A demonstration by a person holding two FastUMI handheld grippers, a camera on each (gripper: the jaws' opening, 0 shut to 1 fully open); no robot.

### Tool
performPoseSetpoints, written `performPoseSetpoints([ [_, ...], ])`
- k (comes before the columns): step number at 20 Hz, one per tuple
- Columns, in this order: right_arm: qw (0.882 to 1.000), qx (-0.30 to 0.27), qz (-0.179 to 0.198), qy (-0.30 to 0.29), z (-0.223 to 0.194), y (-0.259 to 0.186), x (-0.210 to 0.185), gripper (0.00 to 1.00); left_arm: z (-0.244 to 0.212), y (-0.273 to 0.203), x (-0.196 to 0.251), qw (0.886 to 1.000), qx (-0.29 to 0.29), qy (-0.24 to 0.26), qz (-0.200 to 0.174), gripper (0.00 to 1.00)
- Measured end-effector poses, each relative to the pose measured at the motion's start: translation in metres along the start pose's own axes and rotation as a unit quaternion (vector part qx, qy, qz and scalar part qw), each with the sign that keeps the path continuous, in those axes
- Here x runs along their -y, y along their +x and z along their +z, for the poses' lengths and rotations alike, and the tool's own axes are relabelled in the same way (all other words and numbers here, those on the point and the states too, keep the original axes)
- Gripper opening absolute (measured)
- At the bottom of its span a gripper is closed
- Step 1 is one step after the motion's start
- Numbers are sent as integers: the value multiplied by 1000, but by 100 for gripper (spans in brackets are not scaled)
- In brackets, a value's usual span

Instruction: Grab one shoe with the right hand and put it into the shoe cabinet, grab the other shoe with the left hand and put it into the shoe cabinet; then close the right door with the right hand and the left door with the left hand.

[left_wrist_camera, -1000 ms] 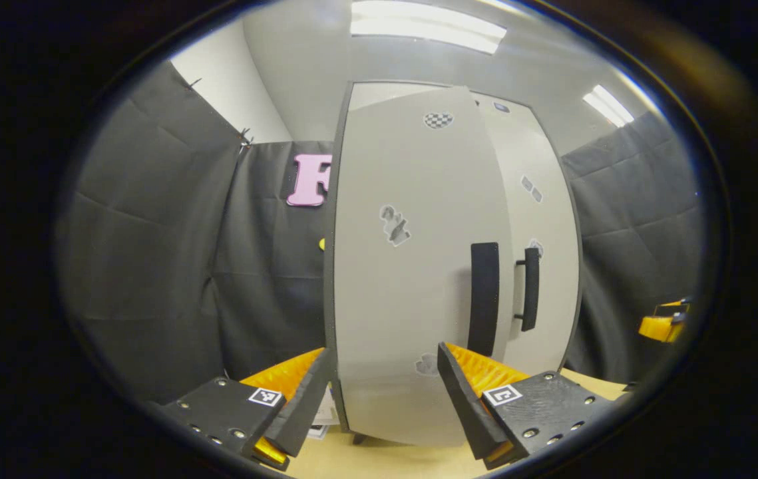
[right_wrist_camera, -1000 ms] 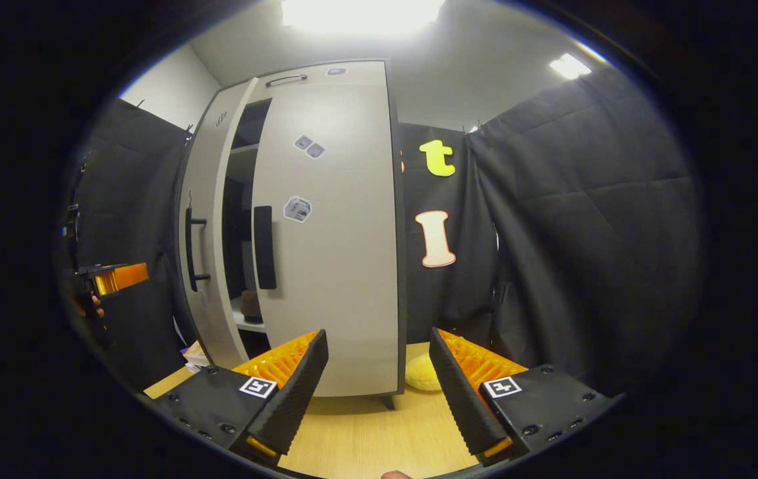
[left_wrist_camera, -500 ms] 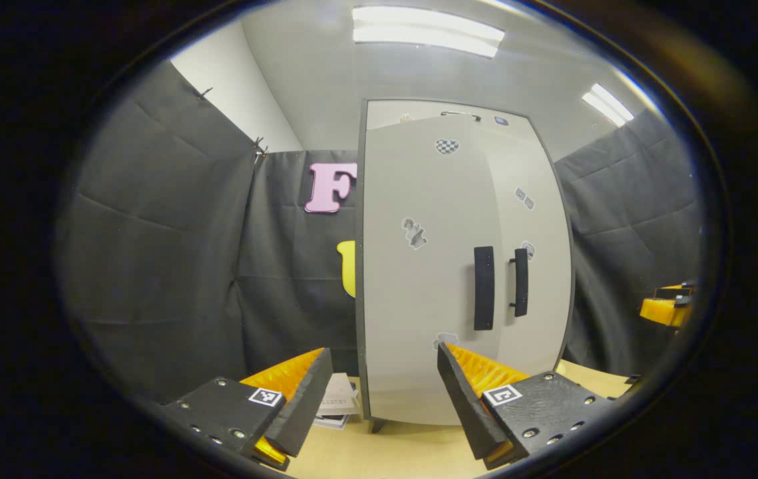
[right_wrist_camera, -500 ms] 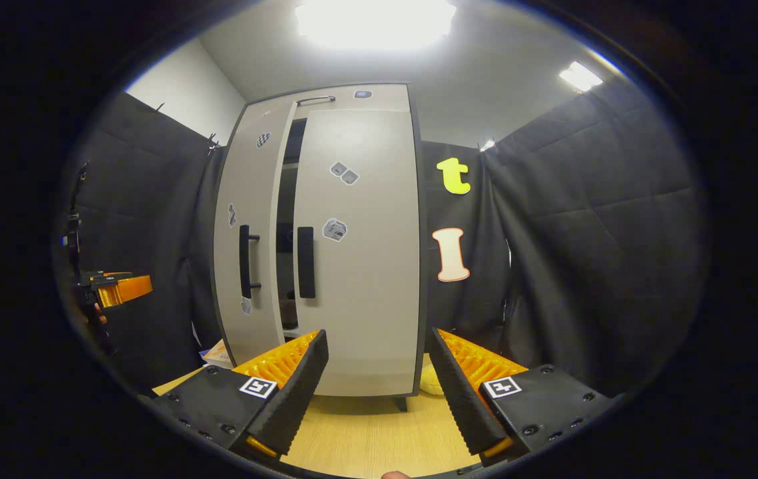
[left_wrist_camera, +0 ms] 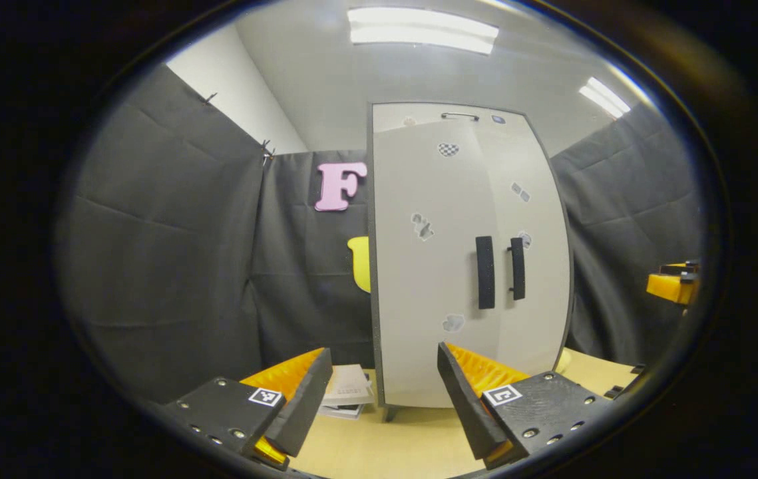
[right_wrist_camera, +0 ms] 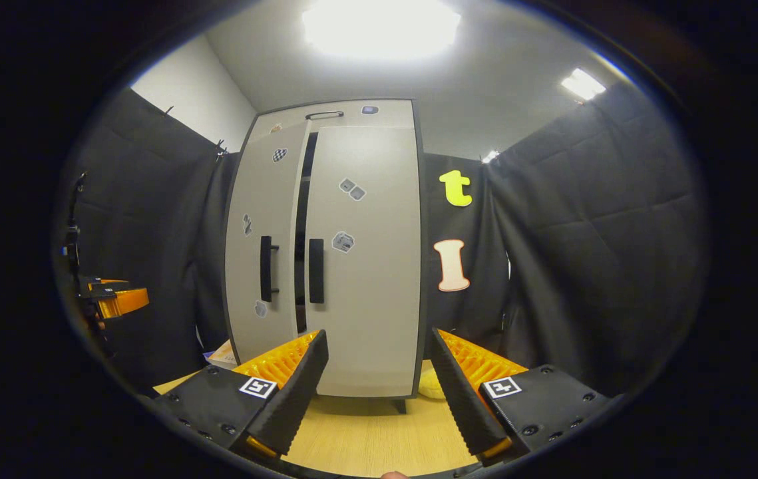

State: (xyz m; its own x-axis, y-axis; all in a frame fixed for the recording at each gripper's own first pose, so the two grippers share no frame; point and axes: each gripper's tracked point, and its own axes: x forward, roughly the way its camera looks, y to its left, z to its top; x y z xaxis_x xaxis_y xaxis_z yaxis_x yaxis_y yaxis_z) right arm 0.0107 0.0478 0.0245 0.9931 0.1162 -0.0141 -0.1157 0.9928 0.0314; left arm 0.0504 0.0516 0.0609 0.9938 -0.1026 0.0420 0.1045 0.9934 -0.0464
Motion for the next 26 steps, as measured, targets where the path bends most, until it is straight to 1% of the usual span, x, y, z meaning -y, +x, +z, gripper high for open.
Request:
performPoseSetpoints([
  [1, 1000, -1, -1, 0, 0, -1, 2, 96, -1, -3, -2, 1000, -1, 0, 2, 98],
  [4, 1000, 2, -3, 1, 1, -3, 4, 96, -3, -10, -4, 1000, -3, 4, 7, 98],
  [5, 1000, 4, -3, 2, 2, -3, 4, 96, -4, -12, -6, 1000, -3, 6, 9, 93],
  [6, 1000, 5, -3, 3, 4, -3, 4, 95, -5, -13, -8, 1000, -4, 8, 11, 98],
  [9, 1000, 10, -5, 4, 7, -1, 5, 96, -6, -17, -11, 1000, -7, 13, 14, 98],
  [10, 1000, 11, -5, 5, 7, 0, 4, 96, -7, -17, -12, 1000, -8, 14, 15, 93],
  [22, 1000, 16, -11, 20, 9, 5, 8, 96, 2, -22, -23, 999, 1, 27, 35, 93],
  [23, 1000, 17, -11, 20, 10, 5, 9, 95, 4, -22, -24, 999, 4, 25, 36, 93],
  [24, 1000, 16, -11, 19, 10, 5, 9, 96, 4, -22, -25, 999, 5, 23, 38, 95],
  [25, 1000, 18, -12, 19, 11, 6, 10, 96, 5, -22, -26, 999, 6, 21, 39, 93],
  [26, 1000, 20, -13, 19, 12, 6, 10, 96, 6, -22, -26, 999, 7, 21, 40, 93],
])
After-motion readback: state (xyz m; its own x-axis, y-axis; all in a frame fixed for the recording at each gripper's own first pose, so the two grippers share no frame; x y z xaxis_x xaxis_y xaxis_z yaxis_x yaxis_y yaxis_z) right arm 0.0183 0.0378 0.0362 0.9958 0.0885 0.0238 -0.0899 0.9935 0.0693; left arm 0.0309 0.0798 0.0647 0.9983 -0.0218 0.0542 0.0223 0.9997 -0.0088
